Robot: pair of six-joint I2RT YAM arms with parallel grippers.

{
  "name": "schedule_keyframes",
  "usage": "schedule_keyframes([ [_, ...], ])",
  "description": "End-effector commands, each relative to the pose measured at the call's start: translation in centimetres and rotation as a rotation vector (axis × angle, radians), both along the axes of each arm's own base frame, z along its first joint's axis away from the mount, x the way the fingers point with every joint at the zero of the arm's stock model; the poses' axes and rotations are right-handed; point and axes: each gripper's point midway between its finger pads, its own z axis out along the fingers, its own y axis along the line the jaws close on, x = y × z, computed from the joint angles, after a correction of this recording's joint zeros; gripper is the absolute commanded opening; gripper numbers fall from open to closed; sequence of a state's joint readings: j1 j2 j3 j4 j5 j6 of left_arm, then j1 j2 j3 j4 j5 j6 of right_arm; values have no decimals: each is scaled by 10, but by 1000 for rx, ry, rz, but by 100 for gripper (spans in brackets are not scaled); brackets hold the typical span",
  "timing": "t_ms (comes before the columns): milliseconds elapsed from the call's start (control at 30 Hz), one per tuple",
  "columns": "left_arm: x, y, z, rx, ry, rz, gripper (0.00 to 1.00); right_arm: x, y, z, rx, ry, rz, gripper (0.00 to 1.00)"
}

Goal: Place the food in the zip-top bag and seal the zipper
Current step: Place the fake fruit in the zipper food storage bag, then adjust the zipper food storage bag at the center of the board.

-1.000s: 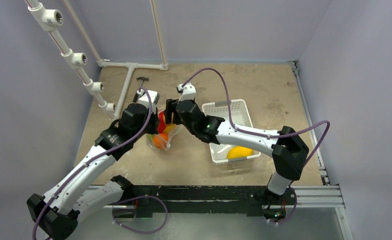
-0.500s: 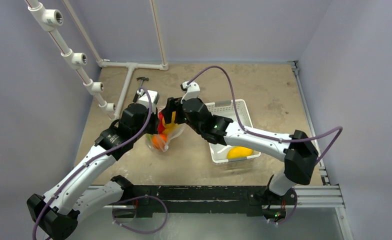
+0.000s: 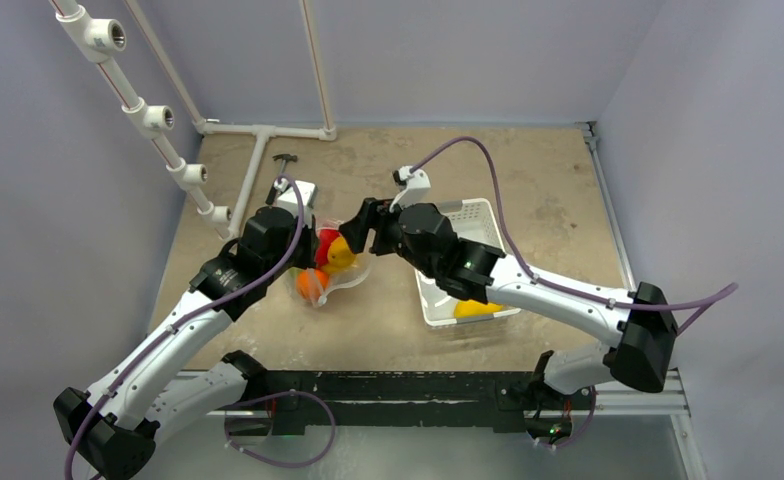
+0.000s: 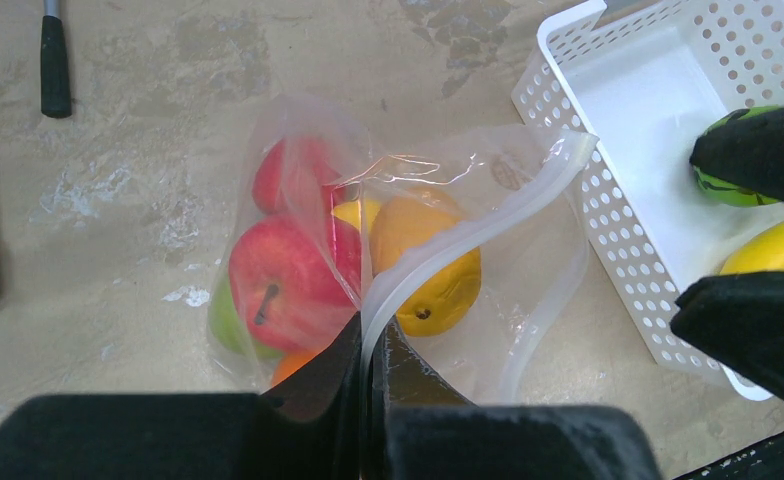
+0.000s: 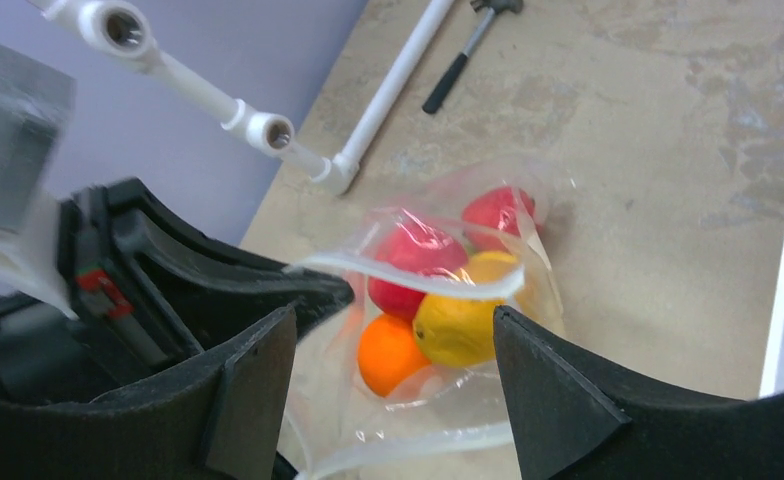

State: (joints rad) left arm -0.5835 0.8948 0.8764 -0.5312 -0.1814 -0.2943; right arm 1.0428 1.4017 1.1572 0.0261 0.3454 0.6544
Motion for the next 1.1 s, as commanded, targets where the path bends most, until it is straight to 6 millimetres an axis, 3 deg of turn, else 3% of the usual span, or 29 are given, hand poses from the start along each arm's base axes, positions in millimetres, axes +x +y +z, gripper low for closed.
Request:
schedule_keyframes([
  [0, 5, -5, 9, -26, -35, -11, 0, -15, -12, -13, 33, 73, -3, 73],
  [267, 5, -4, 9, -26, -36, -8, 0, -35, -25, -64, 54, 209, -6, 72],
  [633, 5, -3, 11, -29, -41, -5, 0, -39, -8, -90, 153, 319, -2, 64],
  [1067, 4, -4, 11, -32, -41, -9, 0, -30, 7, -129, 158, 390, -45, 47],
])
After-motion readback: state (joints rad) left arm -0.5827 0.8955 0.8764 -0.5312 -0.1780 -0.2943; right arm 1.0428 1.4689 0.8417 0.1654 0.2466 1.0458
